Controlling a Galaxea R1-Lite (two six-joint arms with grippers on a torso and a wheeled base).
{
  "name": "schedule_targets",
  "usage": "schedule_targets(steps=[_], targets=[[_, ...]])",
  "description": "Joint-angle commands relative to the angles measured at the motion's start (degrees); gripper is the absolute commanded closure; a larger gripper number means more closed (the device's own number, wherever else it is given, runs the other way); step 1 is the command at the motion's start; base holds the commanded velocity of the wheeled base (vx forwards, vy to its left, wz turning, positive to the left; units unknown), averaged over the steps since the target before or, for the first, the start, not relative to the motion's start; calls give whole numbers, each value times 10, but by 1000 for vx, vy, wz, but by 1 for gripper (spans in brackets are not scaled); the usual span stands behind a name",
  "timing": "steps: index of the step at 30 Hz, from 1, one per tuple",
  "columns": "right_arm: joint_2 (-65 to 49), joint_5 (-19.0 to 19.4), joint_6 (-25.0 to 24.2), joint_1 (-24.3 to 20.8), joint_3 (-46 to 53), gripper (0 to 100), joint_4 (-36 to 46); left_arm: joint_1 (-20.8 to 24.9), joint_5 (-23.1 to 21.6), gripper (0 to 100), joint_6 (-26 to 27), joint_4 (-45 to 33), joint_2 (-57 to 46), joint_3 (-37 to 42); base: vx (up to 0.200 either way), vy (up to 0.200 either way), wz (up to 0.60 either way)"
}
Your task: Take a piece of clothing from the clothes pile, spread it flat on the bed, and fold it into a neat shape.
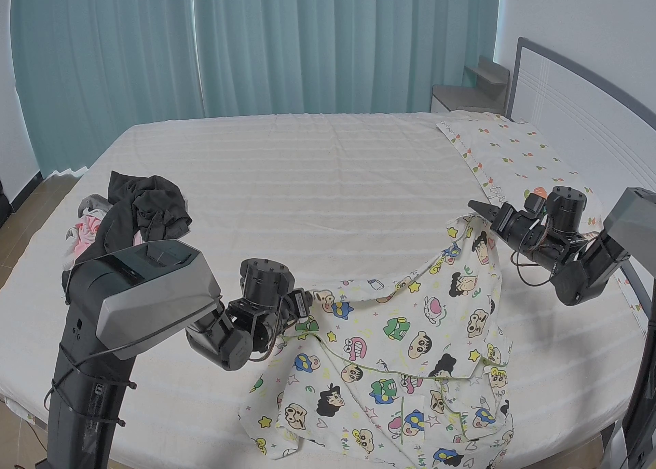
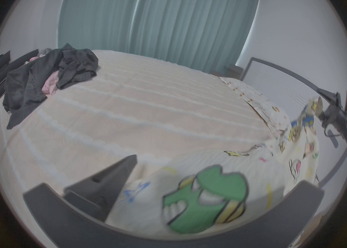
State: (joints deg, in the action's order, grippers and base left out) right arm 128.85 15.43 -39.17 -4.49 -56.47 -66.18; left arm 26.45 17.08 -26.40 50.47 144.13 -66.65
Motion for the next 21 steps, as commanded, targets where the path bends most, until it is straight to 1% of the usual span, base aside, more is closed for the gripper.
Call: schedule_targets(steps=[1,4,5,7,9,10,11,14,15,16,17,18,19,20,21], targets=[[68,-39,-53,-3,-55,0,4,-40,23,0,0,-3,29,-68,0,0,0],[83,-41,-60,0,-60,0,6,-54,23,0,1,-11,31,-91,0,0,0],[95,-44,-60,2,-61,0,6,-62,22,0,6,-26,34,-110,0,0,0],[102,-51,-60,6,-60,0,7,-81,19,0,33,-63,45,-154,0,0,0],[103,-52,-60,7,-59,0,7,-85,16,0,44,-75,46,-161,0,0,0],[104,-52,-60,10,-56,0,8,-94,11,0,69,-100,46,-168,0,0,0],[102,-52,-60,11,-52,0,7,-98,3,0,79,-114,44,-174,0,0,0],[97,-51,-58,17,-43,0,7,-102,-5,0,79,-123,48,-217,0,0,0],[89,-51,-56,24,-29,0,7,-109,0,0,79,-123,59,-261,0,0,0],[89,-51,-56,24,-29,0,7,-109,0,0,79,-123,59,-261,0,0,0],[82,-48,-55,28,-19,0,8,-116,7,0,80,-125,70,-296,0,0,0],[72,-44,-55,33,3,0,8,-121,25,0,81,-129,82,-348,0,0,0],[71,-44,-55,34,5,0,8,-122,27,0,81,-130,83,-354,0,0,0],[61,-43,-49,38,29,0,8,-127,38,0,81,-147,90,-393,0,0,0],[54,-43,-37,43,52,0,7,-131,39,0,79,-175,89,-412,0,0,0]])
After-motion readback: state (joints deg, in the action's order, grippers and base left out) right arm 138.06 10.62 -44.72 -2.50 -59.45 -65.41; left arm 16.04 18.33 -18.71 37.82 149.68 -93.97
